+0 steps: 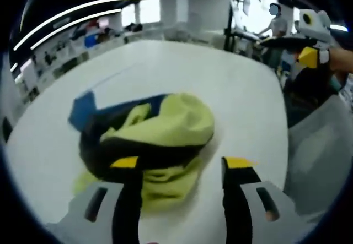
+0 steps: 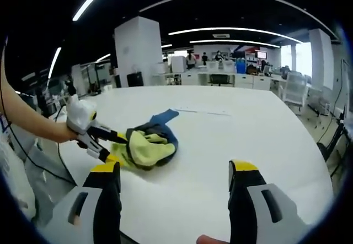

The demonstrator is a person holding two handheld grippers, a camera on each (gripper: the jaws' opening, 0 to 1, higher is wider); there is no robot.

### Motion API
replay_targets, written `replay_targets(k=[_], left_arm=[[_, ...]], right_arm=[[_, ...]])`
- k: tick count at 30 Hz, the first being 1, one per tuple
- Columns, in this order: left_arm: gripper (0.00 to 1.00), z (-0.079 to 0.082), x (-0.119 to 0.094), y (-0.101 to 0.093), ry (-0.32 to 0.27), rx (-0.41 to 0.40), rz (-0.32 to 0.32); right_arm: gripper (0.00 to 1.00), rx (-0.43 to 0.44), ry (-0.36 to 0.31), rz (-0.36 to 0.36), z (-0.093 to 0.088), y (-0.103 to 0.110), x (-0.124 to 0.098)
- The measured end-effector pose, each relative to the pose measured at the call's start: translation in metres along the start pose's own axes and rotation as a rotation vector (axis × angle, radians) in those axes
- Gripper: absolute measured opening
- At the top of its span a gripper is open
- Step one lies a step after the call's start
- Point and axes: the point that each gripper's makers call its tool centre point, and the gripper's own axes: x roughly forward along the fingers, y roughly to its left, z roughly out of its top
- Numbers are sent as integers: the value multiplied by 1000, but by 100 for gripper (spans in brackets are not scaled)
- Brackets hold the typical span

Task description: Fold the garment on the visible template until the final outline fits inside the template.

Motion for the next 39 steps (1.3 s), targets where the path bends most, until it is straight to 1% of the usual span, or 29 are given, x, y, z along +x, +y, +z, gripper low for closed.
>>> replay_targets(k=[6,11,14,17,20,21,22,26,27,29,30,31,32,33,35,38,39], left_arm=[[50,2,3,6,-1,-4,6],[45,0,6,11,13,-2,16],[37,-1,8,13,28,12,31],[29,-2,11,16,44,0,52],[13,-1,12,16,53,19,64],[5,-2,12,16,61,29,63],[0,-2,13,15,62,35,59],[0,-4,16,16,81,63,74],[7,-4,17,15,86,70,78],[24,-5,18,12,100,113,73],[30,-9,17,7,127,180,58],[33,-10,17,6,130,197,51],[33,-14,18,3,153,253,45],[32,-18,18,4,178,276,52],[28,-17,21,3,164,264,59],[20,-11,24,11,162,237,86],[19,-10,25,12,161,217,89]], right_arm=[[79,8,12,-18,-6,-8,-1],[79,13,5,-13,-4,-7,1],[78,8,6,-7,-3,-6,3],[78,8,5,-7,-3,-7,4],[78,10,9,-7,-4,-8,4],[78,7,10,-7,-4,-8,3],[78,5,10,-7,-5,-9,3],[78,7,9,-16,-4,-13,0],[78,8,8,-19,-4,-14,0],[78,9,7,-24,-4,-15,-2],[78,11,7,-26,-5,-15,-2],[78,12,7,-27,-5,-16,-2],[77,16,7,-29,-7,-16,-2],[77,18,7,-29,-8,-16,-2],[77,22,9,-29,-9,-14,-2],[76,23,9,-25,-9,-12,-2],[76,22,7,-23,-8,-10,-2]])
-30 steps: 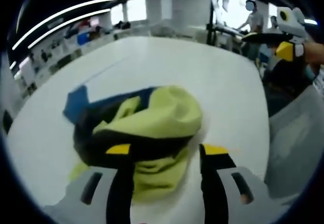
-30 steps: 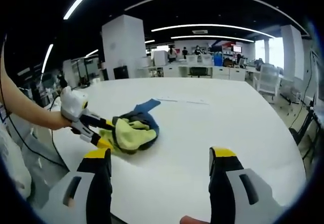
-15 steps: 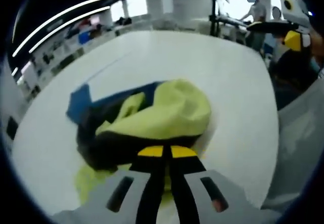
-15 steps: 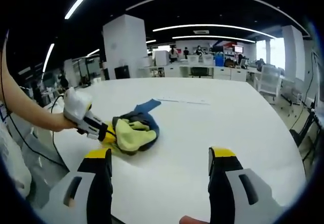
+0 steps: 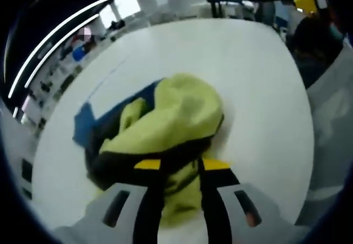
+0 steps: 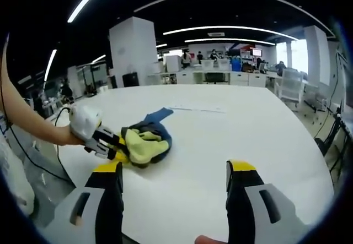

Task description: Fold the garment on the visible template until the final outline fits inside the template.

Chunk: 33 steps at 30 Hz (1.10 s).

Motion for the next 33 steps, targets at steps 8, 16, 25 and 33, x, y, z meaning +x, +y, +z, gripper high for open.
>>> replay_targets(k=[8,16,25,33], left_arm=[[1,11,-4,0,-47,-93,-6],[0,21,-17,7,-104,-137,-7],[0,32,-33,19,-133,-165,17],[0,48,-81,42,-227,-231,53]], right_arm=[[76,6,3,1,-2,0,-1],[75,42,-15,6,-2,3,5],[75,37,-23,12,-2,5,6],[74,-93,9,51,-3,12,13]])
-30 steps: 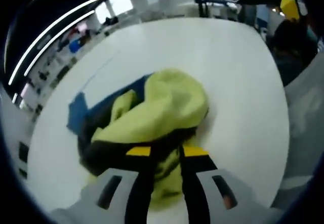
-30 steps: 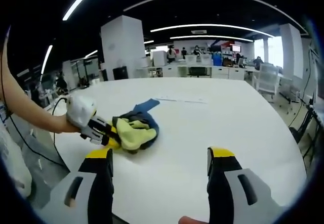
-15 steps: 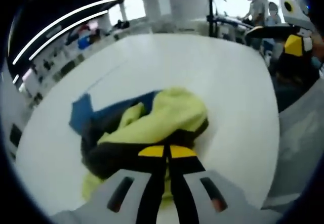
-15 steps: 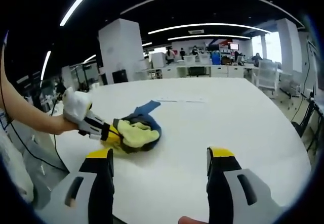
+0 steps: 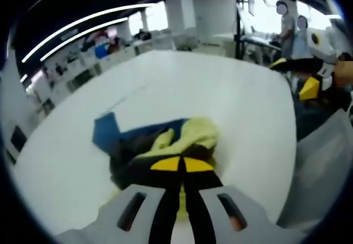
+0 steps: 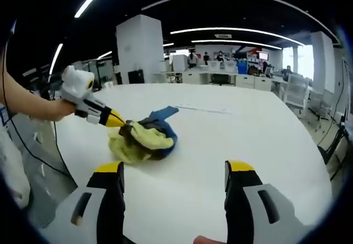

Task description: Fold the garment on the visible template until the final outline fits inside the template.

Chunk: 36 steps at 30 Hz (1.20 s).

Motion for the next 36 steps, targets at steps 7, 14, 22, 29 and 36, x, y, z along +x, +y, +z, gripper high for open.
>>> replay_targets(k=[7,14,22,29,36], left_arm=[[0,12,-27,18,-61,-76,54],[0,24,-46,23,-105,-124,65],[0,55,-71,26,-179,-109,68],[0,74,-91,25,-228,-121,61],[0,102,-123,24,-337,-200,57]], right_arm=[[71,-58,-24,39,14,14,13],[67,-117,-38,95,21,35,23],[58,-169,-44,133,26,52,37],[48,-228,-58,183,31,71,67],[47,-296,-72,166,48,70,95]])
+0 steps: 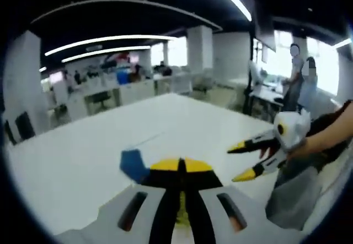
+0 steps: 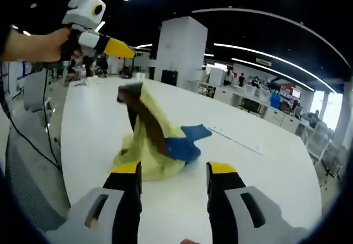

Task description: Fold the garment on the visible template until the final outline fits inside the template.

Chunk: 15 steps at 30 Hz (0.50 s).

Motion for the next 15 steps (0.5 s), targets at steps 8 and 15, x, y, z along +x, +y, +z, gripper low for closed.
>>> replay_targets(k=[8,15], left_arm=[[0,-67,-12,6,197,199,37],[7,-168,-7,-25,386,464,-68]], right_arm=[[42,30,-17,-1,-13,6,14],[43,29,39,22,-43,2,-14]])
